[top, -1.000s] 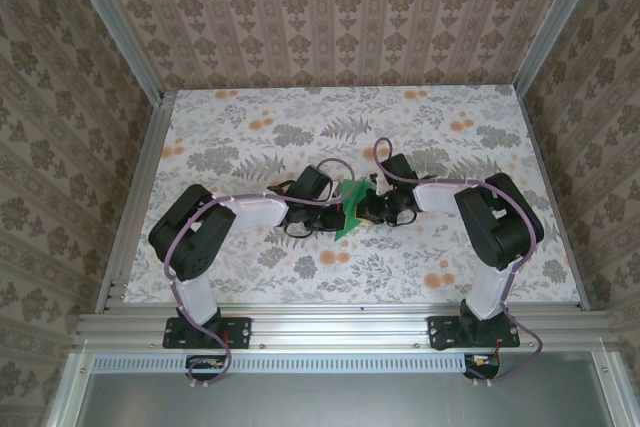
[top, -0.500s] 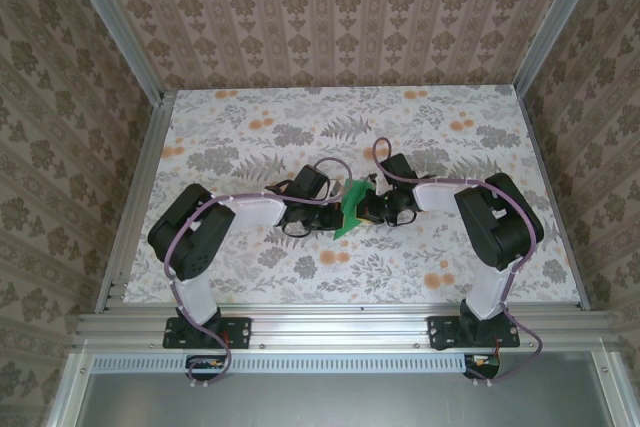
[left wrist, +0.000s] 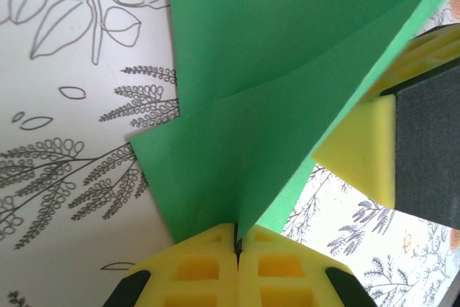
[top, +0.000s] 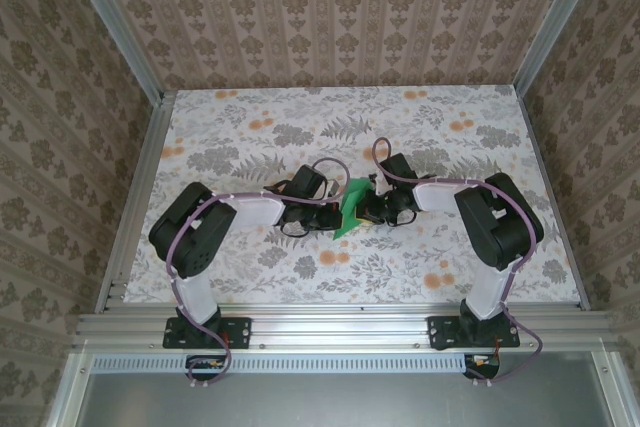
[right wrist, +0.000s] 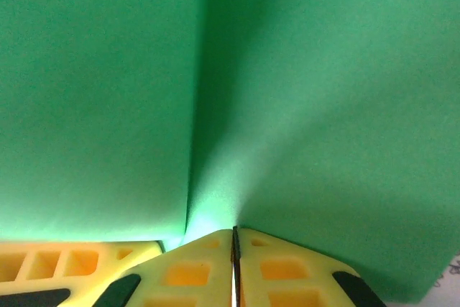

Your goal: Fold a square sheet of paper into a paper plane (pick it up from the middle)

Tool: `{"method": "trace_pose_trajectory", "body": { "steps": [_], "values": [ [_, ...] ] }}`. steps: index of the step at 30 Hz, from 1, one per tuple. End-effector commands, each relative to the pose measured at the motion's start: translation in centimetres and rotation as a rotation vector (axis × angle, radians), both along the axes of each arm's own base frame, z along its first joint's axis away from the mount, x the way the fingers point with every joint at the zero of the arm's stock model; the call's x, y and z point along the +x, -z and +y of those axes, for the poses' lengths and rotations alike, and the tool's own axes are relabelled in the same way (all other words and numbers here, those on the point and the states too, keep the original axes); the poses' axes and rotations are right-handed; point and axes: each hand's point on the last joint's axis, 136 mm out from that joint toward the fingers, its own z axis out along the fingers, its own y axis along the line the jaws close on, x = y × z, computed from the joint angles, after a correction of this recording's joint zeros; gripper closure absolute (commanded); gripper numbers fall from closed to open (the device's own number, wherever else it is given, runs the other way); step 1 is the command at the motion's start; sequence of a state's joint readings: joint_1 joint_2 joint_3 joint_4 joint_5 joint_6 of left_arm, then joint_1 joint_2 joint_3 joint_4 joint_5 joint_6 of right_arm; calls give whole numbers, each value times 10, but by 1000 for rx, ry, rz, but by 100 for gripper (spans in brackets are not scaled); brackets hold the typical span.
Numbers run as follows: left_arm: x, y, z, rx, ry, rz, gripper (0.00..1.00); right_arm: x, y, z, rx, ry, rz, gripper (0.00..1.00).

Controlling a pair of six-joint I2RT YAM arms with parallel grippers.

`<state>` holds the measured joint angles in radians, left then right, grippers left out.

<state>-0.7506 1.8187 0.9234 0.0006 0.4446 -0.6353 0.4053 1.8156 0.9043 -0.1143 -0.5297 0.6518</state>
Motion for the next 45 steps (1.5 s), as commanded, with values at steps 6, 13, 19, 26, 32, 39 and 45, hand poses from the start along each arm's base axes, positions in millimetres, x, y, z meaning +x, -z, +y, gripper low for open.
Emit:
{"method": "trace_pose_trajectory", "body": {
  "steps": [6,13,19,26,32,39,45],
  "values": [
    [-2,-11,-6,-44,58,-9,89,-1,0,0,-23,2,21,91],
    [-2,-12,-9,-44,73,-18,74,-3,-1,1,-13,3,23,92],
    [-3,-20,-14,-37,103,-49,74,-2,-1,1,-11,6,25,92],
    [-4,-14,-9,-3,97,-48,89,-2,-1,1,-11,6,27,92],
    [-3,-12,-11,-32,91,-40,95,0,-8,4,8,9,12,91],
    [-1,-7,-8,-63,68,-11,96,6,-39,4,64,34,-70,89],
    [-1,-4,-5,-56,62,0,96,12,-54,18,182,38,-93,91]
  ]
}}
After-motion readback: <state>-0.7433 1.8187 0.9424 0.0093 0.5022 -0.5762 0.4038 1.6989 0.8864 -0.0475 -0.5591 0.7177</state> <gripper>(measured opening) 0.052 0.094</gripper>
